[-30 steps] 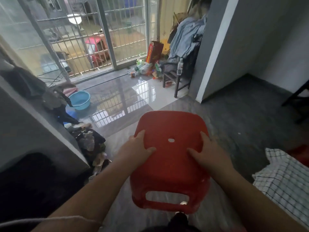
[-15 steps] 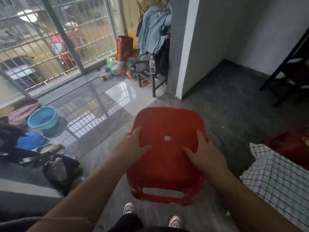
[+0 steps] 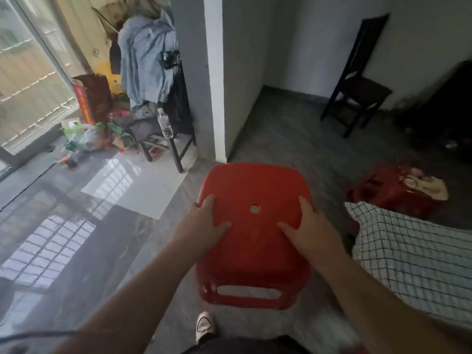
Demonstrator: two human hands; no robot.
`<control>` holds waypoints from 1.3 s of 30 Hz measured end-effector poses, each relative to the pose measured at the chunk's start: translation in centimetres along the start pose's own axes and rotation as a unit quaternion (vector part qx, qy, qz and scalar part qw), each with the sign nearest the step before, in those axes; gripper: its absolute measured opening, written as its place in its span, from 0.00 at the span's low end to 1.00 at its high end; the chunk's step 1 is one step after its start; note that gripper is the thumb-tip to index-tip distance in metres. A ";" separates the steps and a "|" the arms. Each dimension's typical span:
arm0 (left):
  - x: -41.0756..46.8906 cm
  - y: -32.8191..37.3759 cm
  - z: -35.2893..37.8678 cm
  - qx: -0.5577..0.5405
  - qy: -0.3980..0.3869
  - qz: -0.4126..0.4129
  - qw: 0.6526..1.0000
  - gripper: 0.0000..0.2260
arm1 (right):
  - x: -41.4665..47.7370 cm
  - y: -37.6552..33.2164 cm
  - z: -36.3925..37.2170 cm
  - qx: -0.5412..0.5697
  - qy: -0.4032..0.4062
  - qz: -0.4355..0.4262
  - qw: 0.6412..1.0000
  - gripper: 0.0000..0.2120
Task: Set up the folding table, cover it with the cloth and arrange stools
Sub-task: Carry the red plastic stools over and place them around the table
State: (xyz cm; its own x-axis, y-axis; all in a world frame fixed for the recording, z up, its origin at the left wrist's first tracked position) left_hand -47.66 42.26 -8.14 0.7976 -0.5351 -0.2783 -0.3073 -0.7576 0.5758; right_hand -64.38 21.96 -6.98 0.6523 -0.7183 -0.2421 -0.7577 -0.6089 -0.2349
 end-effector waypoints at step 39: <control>31.1 42.2 24.2 0.187 -0.346 0.407 0.825 0.37 | 15.4 24.0 -6.7 0.146 0.095 0.545 0.820 0.41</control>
State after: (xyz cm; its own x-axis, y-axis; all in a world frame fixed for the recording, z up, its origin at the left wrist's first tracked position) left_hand -48.33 -15.38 -11.13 -0.1979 -0.9107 -0.3625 -0.8362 -0.0361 0.5473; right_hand -72.65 -5.94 -9.99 -0.4451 -0.8390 -0.3129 -0.8331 0.5161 -0.1988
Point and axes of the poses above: each hand's wrist, its own x-axis towards the middle knuckle, its own z-axis out of the palm, y = z × x, the point moved 5 cm from there along x, towards the middle knuckle, and after that the axes turned 10 degrees about -x, right-handed, at the moved point
